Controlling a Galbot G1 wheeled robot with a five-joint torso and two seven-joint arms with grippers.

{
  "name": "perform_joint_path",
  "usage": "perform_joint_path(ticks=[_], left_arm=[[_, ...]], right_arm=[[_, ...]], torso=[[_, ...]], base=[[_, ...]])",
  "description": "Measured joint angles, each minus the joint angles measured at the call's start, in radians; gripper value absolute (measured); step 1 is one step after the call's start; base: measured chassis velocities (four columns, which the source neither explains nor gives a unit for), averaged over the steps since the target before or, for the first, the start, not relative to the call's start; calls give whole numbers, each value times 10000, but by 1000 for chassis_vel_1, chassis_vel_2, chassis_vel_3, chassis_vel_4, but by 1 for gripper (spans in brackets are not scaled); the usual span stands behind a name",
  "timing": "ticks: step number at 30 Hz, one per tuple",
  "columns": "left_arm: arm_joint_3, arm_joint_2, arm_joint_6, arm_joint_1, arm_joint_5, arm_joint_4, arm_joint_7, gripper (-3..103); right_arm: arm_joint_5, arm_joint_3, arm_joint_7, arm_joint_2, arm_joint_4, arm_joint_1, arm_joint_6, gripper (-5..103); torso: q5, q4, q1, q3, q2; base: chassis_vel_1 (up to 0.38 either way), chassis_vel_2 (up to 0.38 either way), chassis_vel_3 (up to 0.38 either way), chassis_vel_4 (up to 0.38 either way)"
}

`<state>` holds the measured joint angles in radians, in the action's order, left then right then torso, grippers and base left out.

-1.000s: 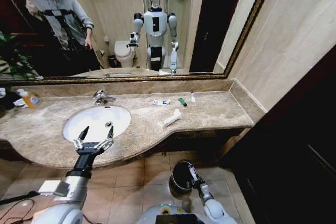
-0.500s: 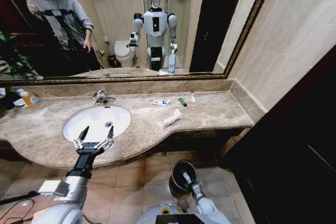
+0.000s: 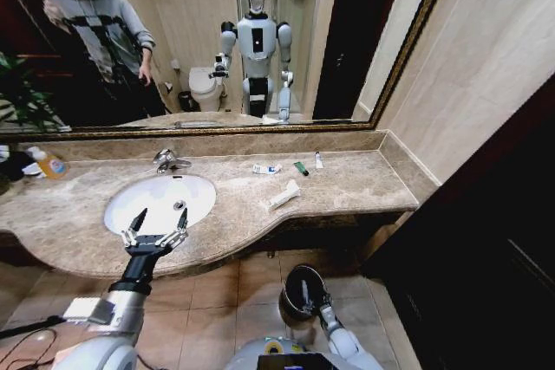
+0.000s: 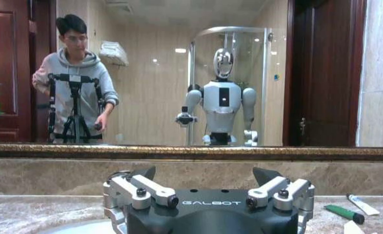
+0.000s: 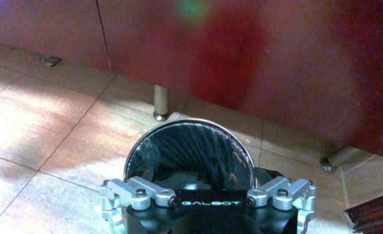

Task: Pick up the trash from the sink and place it in the trash bin.

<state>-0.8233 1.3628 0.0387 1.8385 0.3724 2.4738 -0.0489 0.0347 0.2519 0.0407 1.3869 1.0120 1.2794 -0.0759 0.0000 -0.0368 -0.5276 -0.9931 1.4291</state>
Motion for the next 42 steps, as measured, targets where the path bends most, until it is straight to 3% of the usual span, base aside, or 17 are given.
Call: perform_joint_path(ticks=[16, 22, 25, 31, 32, 35, 42], left_arm=[[0, 0, 0, 0, 0, 0, 0, 100], [0, 0, 0, 0, 0, 0, 0, 100], [0, 0, 0, 0, 0, 0, -1, 100], [0, 0, 0, 0, 0, 1, 0, 100], [0, 0, 0, 0, 0, 0, 0, 100], [0, 0, 0, 0, 0, 0, 0, 100], [0, 0, 0, 0, 0, 1, 0, 100]], right_arm=[[-496, 158, 197, -169, 1293, 720, 111, 100], [-1715, 633, 850, -809, 3450, 1798, 129, 100], [-2755, 1460, 1368, -1236, 6075, 2927, 555, 100], [-2902, 2005, 1635, -1344, 8185, 4041, 711, 100], [-2819, 2125, 1769, -1345, 9316, 4663, 700, 100], [-2475, 2156, 1905, -1294, 10475, 5242, 559, 100], [-1890, 1746, 1950, -1476, 12138, 5202, 764, 100]], torso=[[2, 0, 0, 0, 0], [1, 0, 0, 0, 0], [-1, -1, 0, 1, 0], [0, 0, 0, 0, 0], [0, 0, 1, 1, 1], [1, 2, 2, 1, 1], [0, 2, 2, 0, 1]], base=[[0, 0, 0, 0], [0, 0, 0, 0], [0, 0, 0, 0], [0, 0, 0, 0], [0, 0, 0, 0], [0, 0, 0, 0], [0, 0, 0, 0]])
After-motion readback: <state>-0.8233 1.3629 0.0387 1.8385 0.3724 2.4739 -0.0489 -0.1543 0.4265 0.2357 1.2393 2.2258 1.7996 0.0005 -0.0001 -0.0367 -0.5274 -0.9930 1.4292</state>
